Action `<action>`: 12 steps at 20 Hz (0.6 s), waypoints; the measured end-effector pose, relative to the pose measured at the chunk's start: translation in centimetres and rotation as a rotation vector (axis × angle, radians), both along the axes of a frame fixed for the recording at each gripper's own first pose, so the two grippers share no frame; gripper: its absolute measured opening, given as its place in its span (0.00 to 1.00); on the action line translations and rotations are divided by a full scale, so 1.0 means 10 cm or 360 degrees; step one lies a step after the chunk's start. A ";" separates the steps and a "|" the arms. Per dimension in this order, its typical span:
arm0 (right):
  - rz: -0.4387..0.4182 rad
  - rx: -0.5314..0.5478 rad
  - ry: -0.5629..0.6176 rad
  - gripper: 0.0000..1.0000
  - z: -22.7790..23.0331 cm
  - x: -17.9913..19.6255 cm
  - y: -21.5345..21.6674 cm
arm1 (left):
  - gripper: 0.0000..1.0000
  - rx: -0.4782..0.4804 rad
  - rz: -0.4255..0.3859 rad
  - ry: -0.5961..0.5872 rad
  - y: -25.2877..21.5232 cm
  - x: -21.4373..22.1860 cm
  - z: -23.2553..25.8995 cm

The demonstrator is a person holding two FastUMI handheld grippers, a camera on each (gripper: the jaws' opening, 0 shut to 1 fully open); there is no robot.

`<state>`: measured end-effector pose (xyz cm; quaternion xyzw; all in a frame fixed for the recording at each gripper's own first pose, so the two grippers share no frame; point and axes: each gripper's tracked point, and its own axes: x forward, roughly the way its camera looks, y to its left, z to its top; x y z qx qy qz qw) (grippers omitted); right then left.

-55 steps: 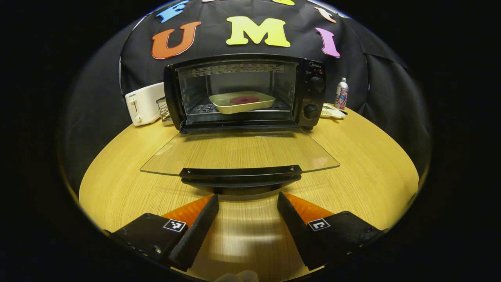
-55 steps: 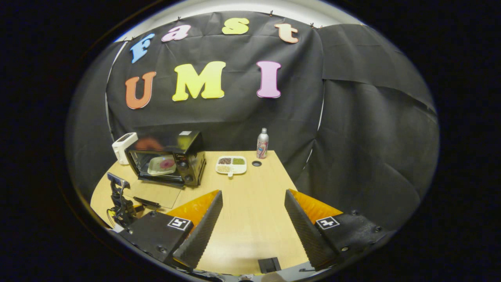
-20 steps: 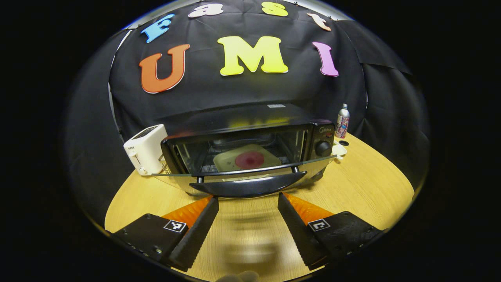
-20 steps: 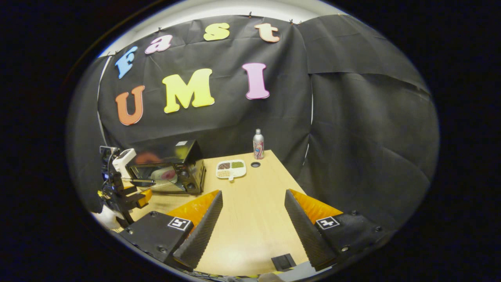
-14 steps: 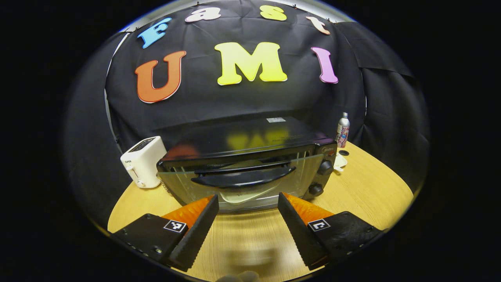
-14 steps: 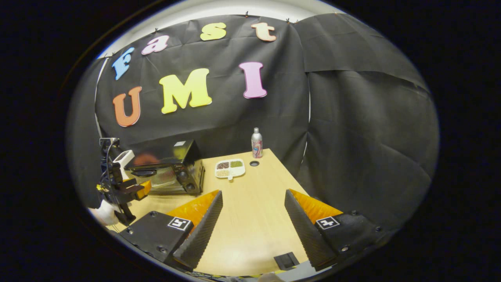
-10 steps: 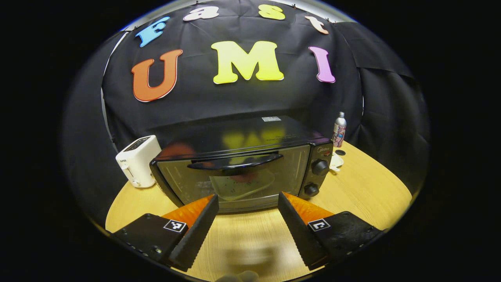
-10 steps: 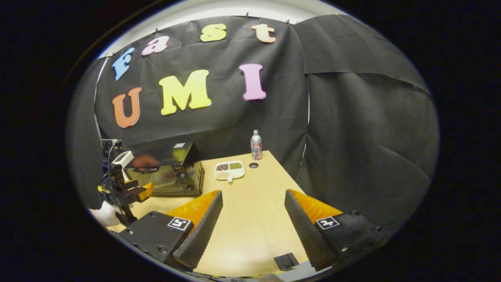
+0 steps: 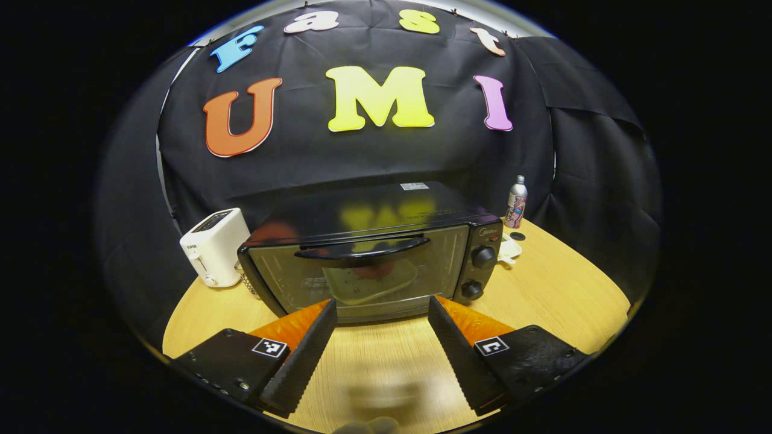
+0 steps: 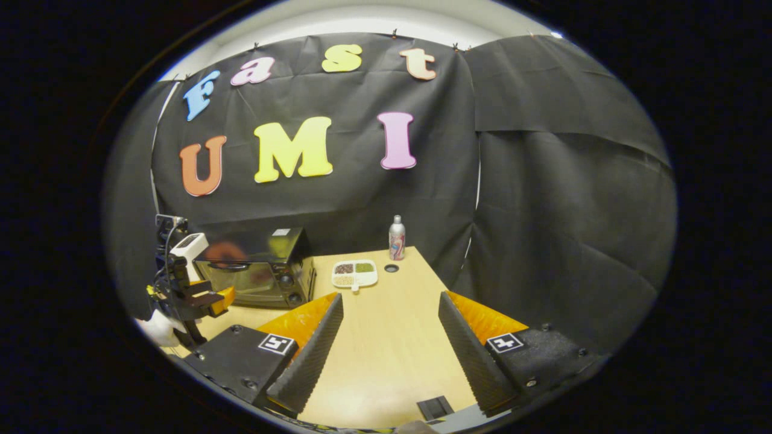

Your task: Open the electric oven with the left hand, put the food in, and close the electric oven.

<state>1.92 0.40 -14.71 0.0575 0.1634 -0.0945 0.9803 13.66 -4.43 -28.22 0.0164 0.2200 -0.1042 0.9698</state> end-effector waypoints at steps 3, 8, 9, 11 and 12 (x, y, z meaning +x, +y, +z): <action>-0.0009 0.0016 -0.0034 0.96 0.12 -0.04 0.01 | 0.97 -0.0055 -0.0010 -0.0050 -0.09 -0.24 0.32; 0.0058 -0.0053 -0.0154 0.96 0.54 -0.23 -0.02 | 0.96 -0.0070 -0.0006 -0.0243 -0.04 -0.72 1.13; 0.0077 -0.0064 -0.0177 0.96 0.62 -0.25 -0.06 | 0.96 -0.0059 0.0005 -0.0281 0.00 -0.83 1.29; 0.0118 -0.0083 -0.0266 0.96 0.87 -0.32 -0.14 | 0.97 -0.0037 0.0052 -0.0372 0.11 -1.04 1.67; 0.0131 -0.0109 -0.0308 1.00 0.99 -0.36 -0.20 | 1.00 -0.0038 0.0077 -0.0425 0.15 -1.16 1.88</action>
